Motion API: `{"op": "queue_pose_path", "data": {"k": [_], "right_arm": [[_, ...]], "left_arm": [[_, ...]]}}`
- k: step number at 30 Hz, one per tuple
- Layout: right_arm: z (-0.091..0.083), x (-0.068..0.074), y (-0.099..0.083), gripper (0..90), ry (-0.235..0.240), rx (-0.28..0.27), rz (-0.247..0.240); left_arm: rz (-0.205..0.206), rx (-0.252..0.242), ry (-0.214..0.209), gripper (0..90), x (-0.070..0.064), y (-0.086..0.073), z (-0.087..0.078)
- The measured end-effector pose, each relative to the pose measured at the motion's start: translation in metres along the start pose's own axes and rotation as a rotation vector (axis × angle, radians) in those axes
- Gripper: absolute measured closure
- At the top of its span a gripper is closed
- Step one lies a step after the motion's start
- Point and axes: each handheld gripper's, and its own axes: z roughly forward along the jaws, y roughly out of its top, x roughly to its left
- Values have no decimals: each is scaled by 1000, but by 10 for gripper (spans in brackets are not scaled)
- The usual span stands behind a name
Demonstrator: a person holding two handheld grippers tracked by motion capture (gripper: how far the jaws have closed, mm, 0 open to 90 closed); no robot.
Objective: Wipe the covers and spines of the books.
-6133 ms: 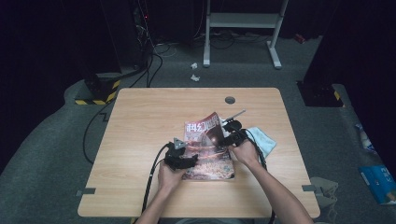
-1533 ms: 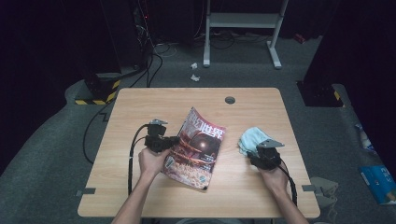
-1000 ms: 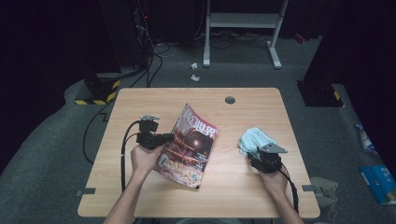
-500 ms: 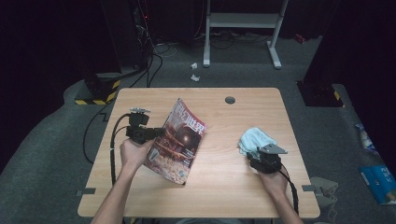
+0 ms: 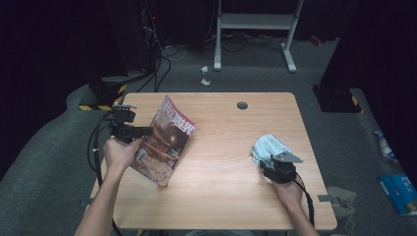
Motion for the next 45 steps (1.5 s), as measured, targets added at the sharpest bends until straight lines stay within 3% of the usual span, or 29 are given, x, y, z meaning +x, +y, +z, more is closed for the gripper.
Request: {"op": "queue_pose_path", "data": {"k": [11, 12, 17, 23, 26, 31, 38, 42, 43, 45], "right_arm": [[0, 0, 0, 453, 0, 0, 2], [0, 0, 0, 453, 0, -1, -1], [0, 0, 0, 453, 0, 0, -2], [0, 0, 0, 453, 0, 1, 1], [0, 0, 0, 453, 0, 0, 1], [0, 0, 0, 453, 0, 1, 2], [0, 0, 0, 453, 0, 1, 1], [0, 0, 0, 453, 0, 2, 1], [0, 0, 0, 453, 0, 1, -1], [0, 0, 0, 453, 0, 2, 1]], "left_arm": [[-12, 28, 131, 845, 29, 6, -22], [-27, 33, 143, 845, 32, 6, -24], [-37, 50, 225, 845, 46, 11, -34], [-30, 91, 269, 845, 50, 8, -27], [-25, 107, 264, 845, 41, 7, -16], [42, 135, 260, 844, 12, 10, -4], [52, 118, 188, 844, -13, 9, 9], [47, 108, 157, 844, -19, 9, 11], [27, 109, 113, 844, -22, 7, 16], [27, 107, 86, 844, -27, 5, 21]]}}
